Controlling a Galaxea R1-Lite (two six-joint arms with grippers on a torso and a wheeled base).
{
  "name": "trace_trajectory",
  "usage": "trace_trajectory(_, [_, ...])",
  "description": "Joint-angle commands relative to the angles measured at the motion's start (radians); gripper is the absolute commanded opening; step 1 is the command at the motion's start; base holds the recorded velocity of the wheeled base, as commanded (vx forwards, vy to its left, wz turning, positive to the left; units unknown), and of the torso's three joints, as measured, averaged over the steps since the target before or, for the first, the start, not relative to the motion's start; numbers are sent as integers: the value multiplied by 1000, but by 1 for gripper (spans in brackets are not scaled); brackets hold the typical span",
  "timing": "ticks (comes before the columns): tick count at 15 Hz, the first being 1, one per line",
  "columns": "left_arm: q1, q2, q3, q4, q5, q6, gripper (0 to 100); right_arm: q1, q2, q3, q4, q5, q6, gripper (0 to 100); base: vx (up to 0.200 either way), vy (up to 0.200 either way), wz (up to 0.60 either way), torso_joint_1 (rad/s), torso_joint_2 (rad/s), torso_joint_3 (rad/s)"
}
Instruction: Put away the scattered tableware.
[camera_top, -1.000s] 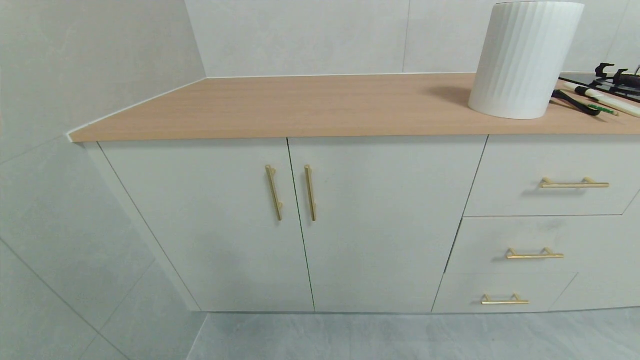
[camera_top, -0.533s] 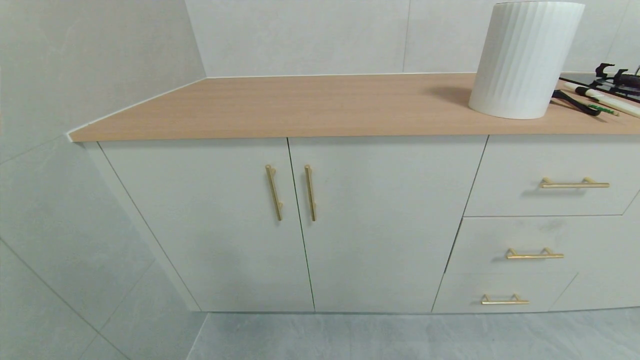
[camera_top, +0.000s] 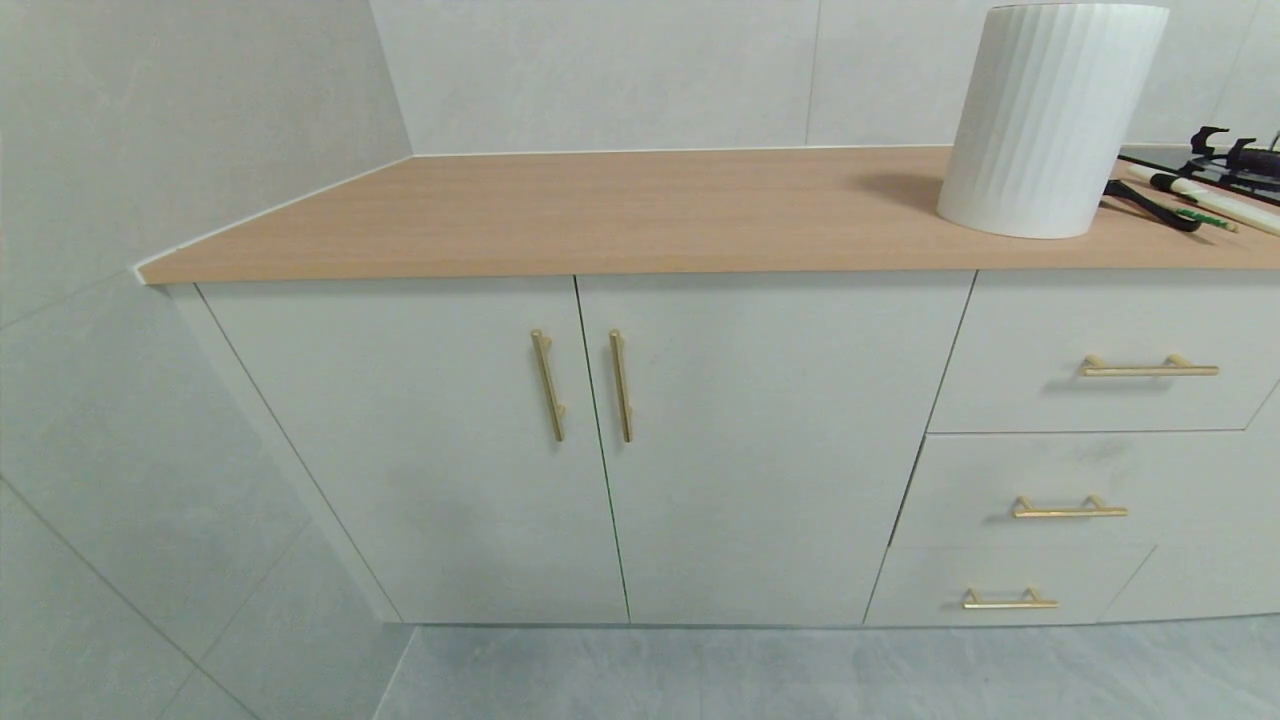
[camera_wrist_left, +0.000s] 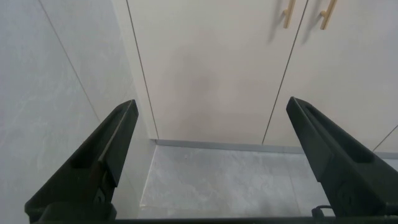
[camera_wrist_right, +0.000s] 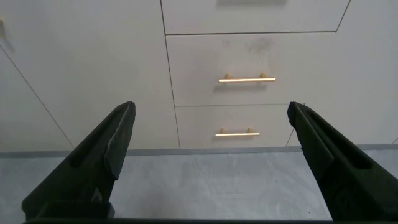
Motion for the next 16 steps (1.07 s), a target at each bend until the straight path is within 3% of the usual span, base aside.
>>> trace_trajectory(1, [0, 0, 0, -1, 1, 1, 100, 0, 2, 1, 0, 0, 0, 100, 0, 0, 0, 0, 0, 0])
trace_trajectory(4, [-1, 0, 0, -1, 1, 1, 100, 0, 2, 1, 2, 1, -4, 100, 0, 0, 0, 0, 0, 0])
trace_trajectory(8, [0, 0, 0, -1, 1, 6, 100, 0, 2, 1, 2, 1, -4, 100, -200, -200, 0, 1, 1, 0])
trace_trajectory(14, [-1, 0, 0, -1, 1, 3, 100, 0, 2, 1, 2, 1, -4, 100, 0, -200, 0, 7, 4, 2])
trace_trajectory(16, [0, 0, 0, -1, 1, 1, 100, 0, 2, 1, 2, 1, -4, 100, 0, 0, 0, 0, 0, 0])
